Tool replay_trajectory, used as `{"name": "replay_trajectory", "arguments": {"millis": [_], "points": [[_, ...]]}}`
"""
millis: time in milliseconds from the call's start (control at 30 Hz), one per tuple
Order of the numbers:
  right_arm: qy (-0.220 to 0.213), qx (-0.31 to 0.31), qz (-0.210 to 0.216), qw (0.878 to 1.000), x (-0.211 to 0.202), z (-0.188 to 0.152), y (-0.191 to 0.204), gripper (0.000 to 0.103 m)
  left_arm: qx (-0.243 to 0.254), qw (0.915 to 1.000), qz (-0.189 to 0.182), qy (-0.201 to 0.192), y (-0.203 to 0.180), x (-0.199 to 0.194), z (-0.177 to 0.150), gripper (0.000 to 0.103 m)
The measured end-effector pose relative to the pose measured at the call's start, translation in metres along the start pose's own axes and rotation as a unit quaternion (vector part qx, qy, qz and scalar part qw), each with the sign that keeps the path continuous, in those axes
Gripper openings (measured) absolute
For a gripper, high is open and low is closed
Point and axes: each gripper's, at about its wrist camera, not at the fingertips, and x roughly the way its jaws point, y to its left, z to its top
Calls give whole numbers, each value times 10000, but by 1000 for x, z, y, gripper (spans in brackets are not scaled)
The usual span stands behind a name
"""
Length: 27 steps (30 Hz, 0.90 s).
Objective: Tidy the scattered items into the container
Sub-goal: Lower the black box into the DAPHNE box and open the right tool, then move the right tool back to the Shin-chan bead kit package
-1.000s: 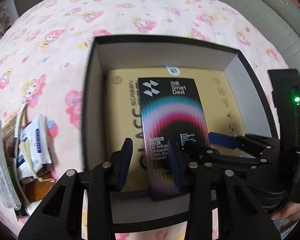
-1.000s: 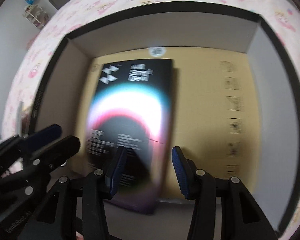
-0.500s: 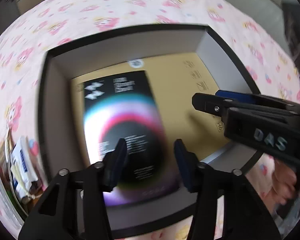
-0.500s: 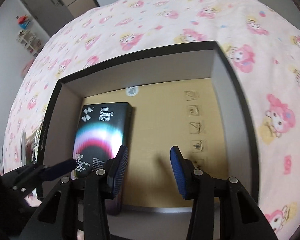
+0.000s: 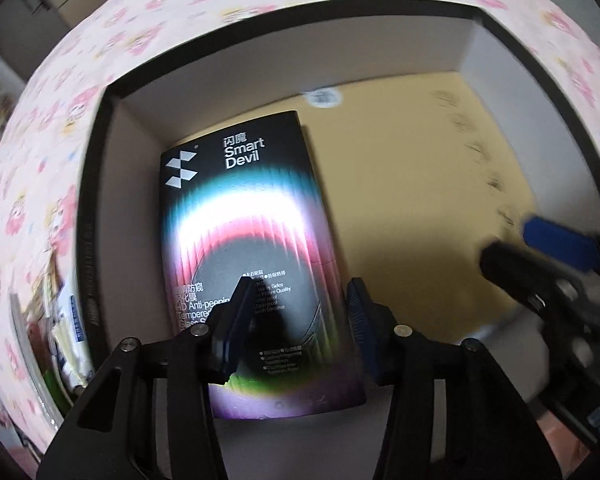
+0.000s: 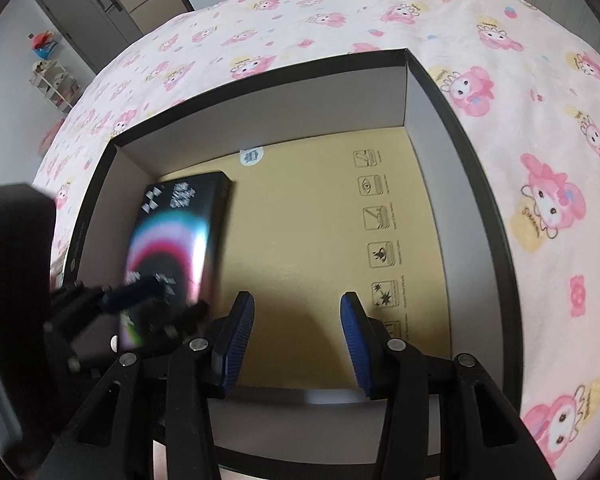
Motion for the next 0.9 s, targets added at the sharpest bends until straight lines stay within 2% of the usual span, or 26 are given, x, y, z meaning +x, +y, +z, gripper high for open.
{"name": "replay_trajectory", "arguments": {"millis": [167, 233, 400, 667, 900], "points": [[25, -43, 57, 10000, 0, -8, 8, 41, -192, 9986, -436, -225, 9, -16, -7, 45], [-16, -43, 105, 9999, -5, -12, 11, 41, -204, 9964, -670, -475, 12, -33, -15, 45], [-391, -268, 112, 9988, -37, -27, 26, 41, -313, 9889, -948, -1104, 24, -84, -40, 46], [-1098, -527, 315, 9921, -102, -47, 60, 41, -399, 9757, -804, -2001, 43, -156, -75, 50], [-1479, -804, 408, 9849, -139, -77, 85, 41, -429, 9684, -691, -2357, 55, -195, -124, 51]]}}
